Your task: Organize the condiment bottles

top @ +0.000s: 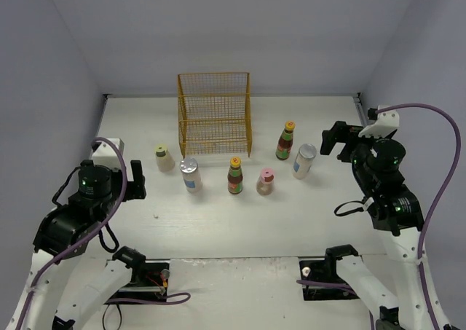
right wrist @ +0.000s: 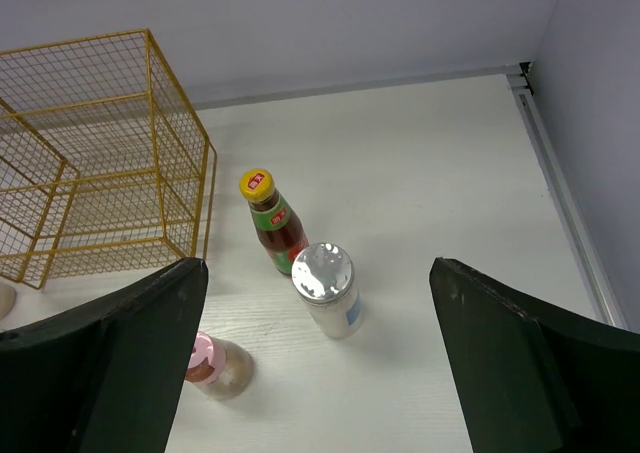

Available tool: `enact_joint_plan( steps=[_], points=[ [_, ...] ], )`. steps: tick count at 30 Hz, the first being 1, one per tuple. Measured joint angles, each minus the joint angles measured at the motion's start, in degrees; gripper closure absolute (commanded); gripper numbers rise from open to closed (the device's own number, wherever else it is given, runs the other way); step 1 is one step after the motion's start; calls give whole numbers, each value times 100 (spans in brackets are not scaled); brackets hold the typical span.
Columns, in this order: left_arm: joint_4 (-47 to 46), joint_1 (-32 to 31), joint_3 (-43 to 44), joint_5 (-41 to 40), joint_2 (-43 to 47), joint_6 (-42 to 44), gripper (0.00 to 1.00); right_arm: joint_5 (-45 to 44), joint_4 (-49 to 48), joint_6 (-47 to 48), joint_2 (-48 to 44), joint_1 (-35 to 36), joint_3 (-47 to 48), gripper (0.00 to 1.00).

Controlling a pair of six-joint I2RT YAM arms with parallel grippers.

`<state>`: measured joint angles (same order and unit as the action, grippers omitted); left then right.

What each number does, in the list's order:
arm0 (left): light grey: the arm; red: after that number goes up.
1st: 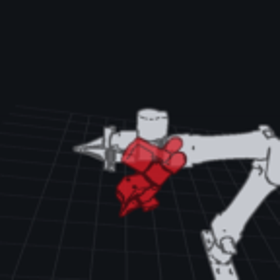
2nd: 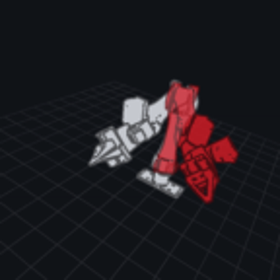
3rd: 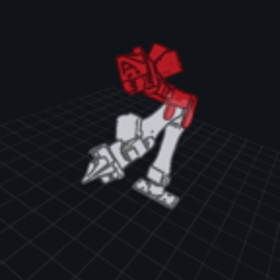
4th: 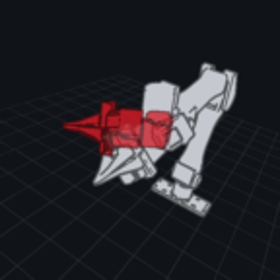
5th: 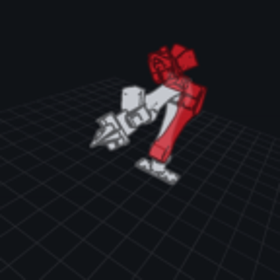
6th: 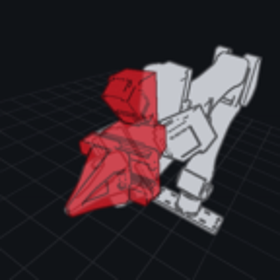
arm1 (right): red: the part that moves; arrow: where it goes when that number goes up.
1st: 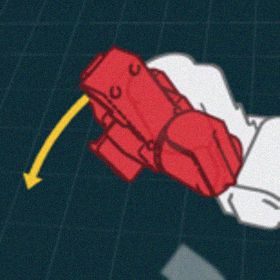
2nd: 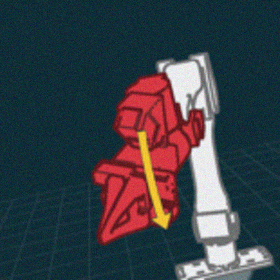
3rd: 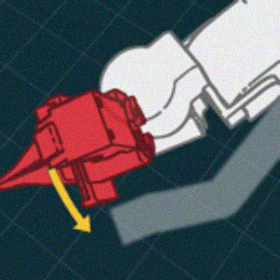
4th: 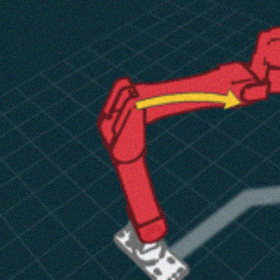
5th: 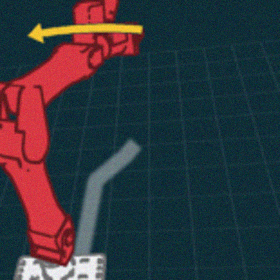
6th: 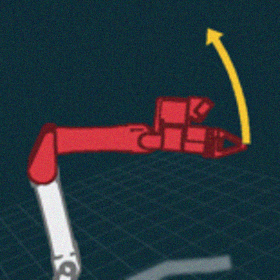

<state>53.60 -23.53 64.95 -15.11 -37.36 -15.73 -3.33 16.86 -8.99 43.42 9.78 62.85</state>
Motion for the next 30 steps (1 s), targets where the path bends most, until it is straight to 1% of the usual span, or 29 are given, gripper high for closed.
enact_joint_plan(
  steps=[5,8,14,16,19,22,25,27,30],
  points=[
    [-87,0,0,234,-197,4,21,24,-13,0,116,0,0,0],
    [-229,0,2,570,-459,13,21,57,-44,4,170,0,0,0],
    [-597,-9,225,1440,-1392,-26,21,160,-120,9,339,0,-9,0],
    [-813,-131,326,1633,-1775,-98,21,188,-131,9,407,0,-9,0],
    [-1165,-619,382,1663,-2249,-153,21,247,-136,9,527,0,-9,0],
    [-1447,-1462,511,1405,-2649,-155,21,332,-140,7,638,0,-9,0],
    [-1928,-2140,601,1252,-2999,-192,21,402,-140,7,699,0,-9,0],
    [-2227,-2444,601,1169,-3189,-227,21,452,-140,7,706,0,-9,0],
    [-2590,-2682,601,1019,-3467,-254,21,549,-146,4,704,0,-9,0]
  ],
)
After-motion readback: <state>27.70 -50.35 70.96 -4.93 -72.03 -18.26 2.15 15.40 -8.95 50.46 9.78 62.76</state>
